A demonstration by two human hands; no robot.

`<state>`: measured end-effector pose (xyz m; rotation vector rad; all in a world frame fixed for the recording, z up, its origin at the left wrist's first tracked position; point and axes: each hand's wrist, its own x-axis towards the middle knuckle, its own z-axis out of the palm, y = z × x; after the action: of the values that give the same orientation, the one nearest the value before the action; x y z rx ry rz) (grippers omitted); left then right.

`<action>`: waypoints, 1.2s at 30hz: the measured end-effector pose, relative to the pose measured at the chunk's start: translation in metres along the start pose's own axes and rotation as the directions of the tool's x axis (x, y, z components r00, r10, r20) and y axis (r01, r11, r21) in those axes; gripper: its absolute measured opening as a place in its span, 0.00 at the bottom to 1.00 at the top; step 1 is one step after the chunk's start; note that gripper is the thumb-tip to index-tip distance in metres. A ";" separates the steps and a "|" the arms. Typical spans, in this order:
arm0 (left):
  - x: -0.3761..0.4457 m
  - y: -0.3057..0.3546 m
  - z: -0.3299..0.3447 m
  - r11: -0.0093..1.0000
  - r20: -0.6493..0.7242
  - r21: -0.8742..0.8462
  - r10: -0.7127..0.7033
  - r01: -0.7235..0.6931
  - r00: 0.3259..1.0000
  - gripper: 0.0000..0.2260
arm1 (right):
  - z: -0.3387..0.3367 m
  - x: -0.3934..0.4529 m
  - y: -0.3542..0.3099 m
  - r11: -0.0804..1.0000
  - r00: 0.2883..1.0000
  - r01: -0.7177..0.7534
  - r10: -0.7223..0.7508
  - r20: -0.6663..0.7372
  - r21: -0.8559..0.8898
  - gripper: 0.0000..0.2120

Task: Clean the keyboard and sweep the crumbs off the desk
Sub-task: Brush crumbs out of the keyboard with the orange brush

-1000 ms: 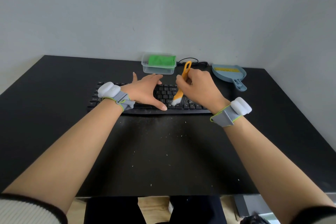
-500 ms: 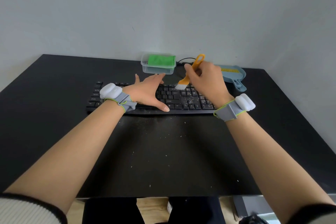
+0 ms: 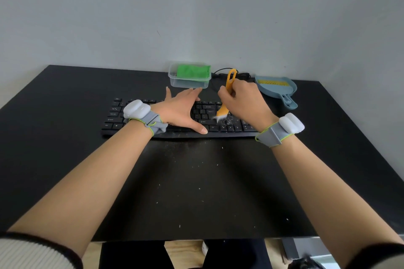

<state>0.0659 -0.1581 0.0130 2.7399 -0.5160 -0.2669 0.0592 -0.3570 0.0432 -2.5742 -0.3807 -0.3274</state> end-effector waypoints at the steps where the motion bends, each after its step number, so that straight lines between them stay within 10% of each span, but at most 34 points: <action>1: 0.000 0.000 0.000 1.000 -0.001 0.000 -0.001 0.001 1.000 0.58 | -0.003 -0.001 -0.002 1.000 1.000 0.005 -0.005 0.003 -0.002 0.19; 32: 0.000 0.000 0.001 0.999 0.033 -0.030 -0.037 0.038 0.999 0.57 | -0.020 -0.019 -0.002 0.992 0.994 -0.062 0.052 0.095 0.108 0.14; 36: 0.000 0.002 0.001 0.999 0.028 -0.017 -0.031 0.031 0.999 0.56 | -0.020 -0.011 0.006 0.988 0.992 -0.063 0.077 -0.096 0.140 0.16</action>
<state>0.0655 -0.1601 0.0129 2.7331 -0.4772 -0.3166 0.0472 -0.3745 0.0539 -2.4192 -0.2654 -0.3906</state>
